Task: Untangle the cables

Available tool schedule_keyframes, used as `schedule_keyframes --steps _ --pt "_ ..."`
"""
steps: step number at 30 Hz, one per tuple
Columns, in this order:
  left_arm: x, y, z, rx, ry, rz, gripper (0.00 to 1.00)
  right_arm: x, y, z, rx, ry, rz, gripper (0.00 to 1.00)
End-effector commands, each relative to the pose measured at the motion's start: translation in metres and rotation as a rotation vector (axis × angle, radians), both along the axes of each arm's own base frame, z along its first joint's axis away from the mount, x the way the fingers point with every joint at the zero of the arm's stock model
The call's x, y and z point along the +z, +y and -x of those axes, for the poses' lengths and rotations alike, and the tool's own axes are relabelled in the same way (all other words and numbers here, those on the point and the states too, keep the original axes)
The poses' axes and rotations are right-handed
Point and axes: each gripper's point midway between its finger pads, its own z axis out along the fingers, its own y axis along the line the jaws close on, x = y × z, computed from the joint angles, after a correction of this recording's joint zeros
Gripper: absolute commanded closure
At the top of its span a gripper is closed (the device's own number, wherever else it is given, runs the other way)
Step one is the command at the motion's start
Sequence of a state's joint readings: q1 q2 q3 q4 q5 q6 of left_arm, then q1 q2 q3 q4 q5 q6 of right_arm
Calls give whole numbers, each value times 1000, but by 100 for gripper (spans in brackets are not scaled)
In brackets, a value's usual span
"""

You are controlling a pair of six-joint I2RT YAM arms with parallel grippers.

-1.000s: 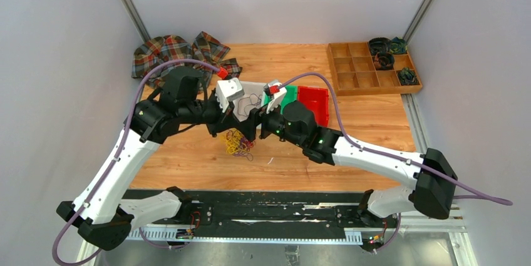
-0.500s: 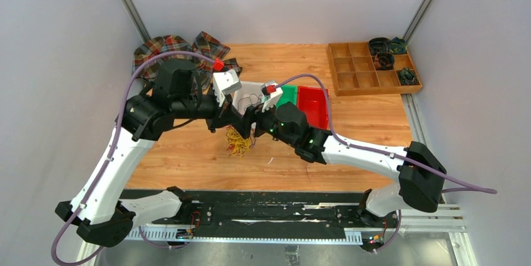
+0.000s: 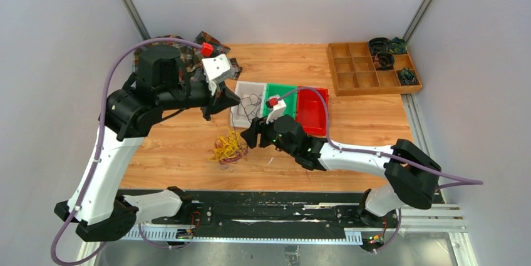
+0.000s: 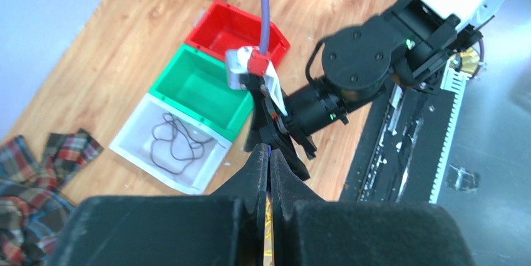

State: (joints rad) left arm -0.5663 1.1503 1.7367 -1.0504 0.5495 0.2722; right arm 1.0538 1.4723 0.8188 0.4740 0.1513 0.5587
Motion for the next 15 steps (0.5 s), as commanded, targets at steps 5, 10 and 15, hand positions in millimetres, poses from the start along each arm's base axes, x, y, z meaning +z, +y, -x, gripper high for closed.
schedule_keyframes --steps 5,10,15 --pt "63 11 -15 60 -258 31 100 -53 -21 0 -77 55 115 36" --pt "62 12 -14 56 -261 30 100 -47 -25 0 -80 38 116 36" --pt "39 11 -12 39 -218 -1 100 -4 -33 1 -68 -41 66 36"
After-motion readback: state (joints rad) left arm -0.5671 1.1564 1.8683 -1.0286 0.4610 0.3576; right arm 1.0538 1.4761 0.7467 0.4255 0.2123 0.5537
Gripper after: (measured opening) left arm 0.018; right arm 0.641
